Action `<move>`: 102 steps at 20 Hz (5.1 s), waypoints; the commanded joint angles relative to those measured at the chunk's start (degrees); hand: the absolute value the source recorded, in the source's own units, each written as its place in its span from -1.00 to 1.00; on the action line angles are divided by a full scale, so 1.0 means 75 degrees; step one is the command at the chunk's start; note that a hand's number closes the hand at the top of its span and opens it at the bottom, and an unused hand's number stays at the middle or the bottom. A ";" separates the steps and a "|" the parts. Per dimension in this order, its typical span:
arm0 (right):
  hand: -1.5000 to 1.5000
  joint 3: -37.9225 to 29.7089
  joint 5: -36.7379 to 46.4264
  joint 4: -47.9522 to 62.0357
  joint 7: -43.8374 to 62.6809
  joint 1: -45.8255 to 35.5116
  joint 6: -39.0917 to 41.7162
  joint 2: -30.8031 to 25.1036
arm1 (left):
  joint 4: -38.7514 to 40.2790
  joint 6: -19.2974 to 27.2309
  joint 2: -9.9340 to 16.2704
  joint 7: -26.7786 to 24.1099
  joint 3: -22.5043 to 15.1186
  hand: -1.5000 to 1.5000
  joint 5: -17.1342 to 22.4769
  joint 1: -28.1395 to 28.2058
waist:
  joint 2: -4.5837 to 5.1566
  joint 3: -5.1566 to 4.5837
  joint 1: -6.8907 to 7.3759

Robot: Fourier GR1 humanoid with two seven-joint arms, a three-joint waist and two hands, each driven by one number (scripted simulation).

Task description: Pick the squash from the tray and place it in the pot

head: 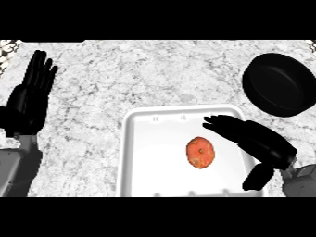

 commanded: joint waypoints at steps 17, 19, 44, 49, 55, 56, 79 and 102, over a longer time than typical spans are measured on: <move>-1.00 -0.0237 0.2497 0.2020 -0.0566 -0.0008 -0.0809 0.1885 | -0.0580 -0.0228 -0.0518 0.0211 0.0284 0.00 -0.0613 0.0339 | 0.0002 0.0003 0.0036; -1.00 -0.0175 0.2702 0.2186 -0.0282 -0.0378 -0.0780 0.2461 | -0.0049 -0.0338 -0.0662 -0.0089 0.0329 0.00 -0.0654 0.0082 | 0.0007 0.0001 0.0022; 1.00 0.0132 0.4127 0.2927 -0.1829 -0.0339 -0.2023 0.3379 | -0.0447 -0.0689 -0.0698 0.0199 0.0568 0.00 -0.0755 0.0317 | 0.0000 0.0001 0.0015; 1.00 -0.0107 0.4419 0.1706 -0.1332 0.0228 -0.2415 0.3120 | 0.0052 -0.0266 -0.1170 -0.0175 0.0318 0.00 -0.1156 0.0062 | -0.0007 -0.0001 -0.0080; 1.00 0.2826 0.5690 -0.0801 0.1212 0.1690 -0.1413 0.4068 | -0.0073 -0.0501 -0.0880 -0.0011 0.0664 0.00 -0.0850 0.0136 | -0.0054 -0.0011 -0.0122; 1.00 0.3176 0.5866 -0.1199 0.1803 0.1901 -0.1225 0.4075 | -0.0314 -0.0631 -0.0656 0.0407 0.0730 0.00 -0.0724 0.0079 | -0.0069 -0.0008 -0.0101; 1.00 -0.3741 0.3403 -0.5286 0.3299 0.0193 -0.0254 0.3182 | -0.0841 -0.0734 -0.0773 0.0406 0.0659 0.00 -0.0739 0.0605 | 0.0003 0.0006 0.0045; 1.00 -0.6608 0.2102 0.5070 -0.1920 -0.3072 -0.3119 -0.0148 | 0.0227 -0.0666 -0.1064 -0.0117 0.0653 0.00 -0.1024 -0.0097 | 0.0046 0.0005 0.0104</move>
